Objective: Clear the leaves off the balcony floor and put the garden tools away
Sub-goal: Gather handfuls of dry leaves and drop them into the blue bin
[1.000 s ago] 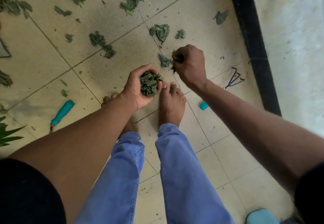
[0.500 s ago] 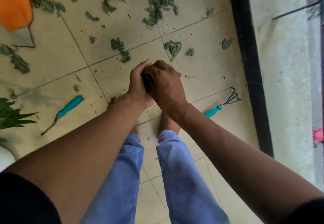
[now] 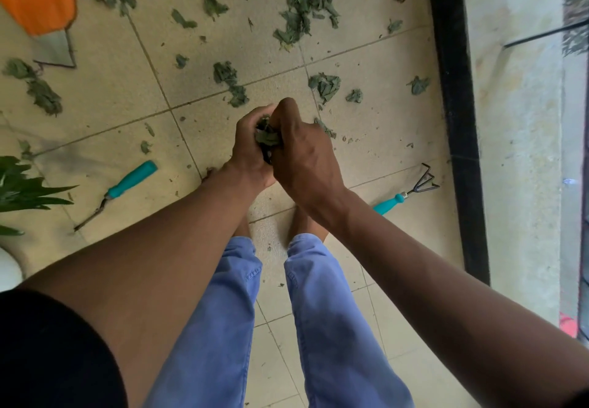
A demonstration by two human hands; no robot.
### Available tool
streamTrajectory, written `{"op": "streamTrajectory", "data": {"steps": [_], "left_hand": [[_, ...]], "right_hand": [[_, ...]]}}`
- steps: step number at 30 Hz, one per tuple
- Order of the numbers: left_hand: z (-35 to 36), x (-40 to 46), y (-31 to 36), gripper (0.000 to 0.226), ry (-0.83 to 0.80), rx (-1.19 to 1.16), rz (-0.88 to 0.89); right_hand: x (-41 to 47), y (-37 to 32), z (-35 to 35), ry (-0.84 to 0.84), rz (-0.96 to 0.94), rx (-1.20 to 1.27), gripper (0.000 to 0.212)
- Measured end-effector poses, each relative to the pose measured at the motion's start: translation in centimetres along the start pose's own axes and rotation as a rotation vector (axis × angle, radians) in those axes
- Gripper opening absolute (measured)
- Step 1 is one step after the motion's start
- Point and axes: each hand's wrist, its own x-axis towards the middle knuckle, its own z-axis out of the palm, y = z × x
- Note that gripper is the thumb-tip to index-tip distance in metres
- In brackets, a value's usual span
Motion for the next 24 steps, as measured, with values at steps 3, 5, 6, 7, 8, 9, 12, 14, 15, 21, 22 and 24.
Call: {"op": "streamTrajectory", "data": {"steps": [3, 5, 6, 7, 8, 9, 12, 14, 15, 21, 22, 24], "left_hand": [[0.1, 0.1, -0.2, 0.069, -0.012, -0.034, 0.018], [0.1, 0.2, -0.3, 0.07, 0.026, -0.015, 0.049], [0.2, 0.2, -0.3, 0.071, 0.04, -0.013, 0.063], [0.3, 0.2, -0.3, 0.072, 0.047, -0.007, 0.08], [0.4, 0.0, -0.3, 0.074, 0.057, 0.012, 0.097], [0.5, 0.0, -0.3, 0.073, 0.066, 0.023, 0.107], [0.6, -0.2, -0.4, 0.052, 0.084, -0.045, 0.02], [0.5, 0.0, -0.6, 0.037, 0.087, -0.124, -0.04], [0.4, 0.3, -0.8, 0.034, 0.097, -0.143, -0.054], [0.2, 1.1, -1.7, 0.029, 0.092, -0.127, -0.107], [0.1, 1.2, -1.8, 0.03, 0.08, -0.127, -0.12], [0.2, 1.4, -1.7, 0.033, 0.036, -0.118, -0.151]], "right_hand": [[-0.2, 0.0, 0.0, 0.023, 0.008, 0.015, 0.027], [-0.5, 0.1, -0.3, 0.002, 0.008, 0.019, 0.036], [-0.7, 0.1, -0.4, -0.016, 0.003, 0.023, 0.041], [-1.0, 0.0, -0.7, -0.03, -0.008, 0.028, 0.044], [-1.3, 0.0, -0.9, -0.032, -0.023, 0.034, 0.046], [-1.6, 0.1, -1.2, -0.018, -0.039, 0.041, 0.044], [-2.2, 0.5, -1.9, 0.073, -0.052, 0.056, 0.03], [-2.2, 1.0, -1.9, 0.12, -0.047, 0.071, 0.015], [-2.0, 1.3, -1.8, 0.127, -0.036, 0.069, 0.011], [-1.0, 2.6, -0.3, 0.094, 0.026, 0.003, 0.005], [-0.9, 2.7, -0.1, 0.093, 0.032, -0.014, 0.007], [-0.9, 2.7, 0.2, 0.088, 0.052, -0.103, 0.008]]}}
